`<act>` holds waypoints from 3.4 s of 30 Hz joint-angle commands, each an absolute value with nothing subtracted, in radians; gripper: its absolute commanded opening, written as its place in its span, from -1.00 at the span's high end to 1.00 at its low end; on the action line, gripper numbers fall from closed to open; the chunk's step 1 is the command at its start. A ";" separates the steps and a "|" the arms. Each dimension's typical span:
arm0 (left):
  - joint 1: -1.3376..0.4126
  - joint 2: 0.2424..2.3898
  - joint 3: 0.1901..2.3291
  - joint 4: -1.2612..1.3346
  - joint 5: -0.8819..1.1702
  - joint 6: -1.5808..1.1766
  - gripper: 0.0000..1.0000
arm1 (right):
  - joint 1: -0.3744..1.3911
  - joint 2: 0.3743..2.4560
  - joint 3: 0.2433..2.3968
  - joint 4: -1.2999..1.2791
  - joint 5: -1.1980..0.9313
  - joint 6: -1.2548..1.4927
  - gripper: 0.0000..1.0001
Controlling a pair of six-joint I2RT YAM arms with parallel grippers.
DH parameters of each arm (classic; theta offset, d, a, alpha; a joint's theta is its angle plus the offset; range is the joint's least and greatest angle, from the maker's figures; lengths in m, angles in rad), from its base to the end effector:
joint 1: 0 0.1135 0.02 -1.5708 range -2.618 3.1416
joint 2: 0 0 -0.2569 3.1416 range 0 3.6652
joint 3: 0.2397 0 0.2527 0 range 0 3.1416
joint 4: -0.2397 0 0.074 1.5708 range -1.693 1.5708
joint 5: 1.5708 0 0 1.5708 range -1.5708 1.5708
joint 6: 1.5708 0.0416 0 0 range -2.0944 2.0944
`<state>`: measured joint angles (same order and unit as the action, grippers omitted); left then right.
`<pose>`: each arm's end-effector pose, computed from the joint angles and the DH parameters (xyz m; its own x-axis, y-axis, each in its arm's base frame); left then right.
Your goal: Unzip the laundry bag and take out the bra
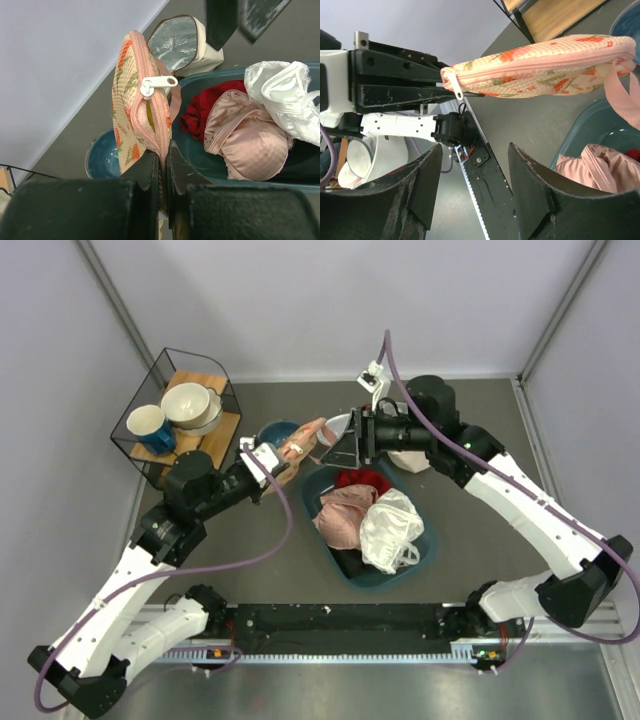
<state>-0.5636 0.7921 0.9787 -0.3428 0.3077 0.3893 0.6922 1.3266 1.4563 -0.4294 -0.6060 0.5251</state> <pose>0.1470 -0.1078 0.3832 0.1676 0.3220 -0.9318 0.7549 0.5659 0.3313 0.2135 0.2077 0.4221 -0.6697 -0.0199 -0.7424 -0.7025 0.3414 0.6245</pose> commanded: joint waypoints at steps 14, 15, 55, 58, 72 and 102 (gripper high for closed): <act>-0.561 0.793 0.976 -0.265 0.362 0.350 1.00 | 0.758 1.465 1.552 -0.261 -0.742 0.686 -0.10; -0.561 0.793 0.974 -0.265 0.362 0.348 1.00 | 0.758 1.468 1.557 -0.258 -0.745 0.693 -0.09; -0.561 0.781 0.969 -0.265 0.371 0.360 1.00 | 0.758 1.493 1.529 -0.284 -0.629 0.690 0.44; -0.561 0.781 0.969 -0.265 0.376 0.362 1.00 | 0.758 1.488 1.529 -0.293 -0.621 0.683 0.42; -0.561 0.787 0.974 -0.264 0.376 0.359 1.00 | 0.775 1.503 1.546 -0.304 -0.644 0.666 0.37; -0.561 0.775 0.982 -0.296 0.364 0.377 1.00 | 0.740 1.453 1.460 -0.268 -0.612 0.693 1.00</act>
<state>-0.5617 0.7963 0.9588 -0.3561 0.3538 0.3622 0.7727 1.5097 1.5043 -0.2886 -0.6285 0.6930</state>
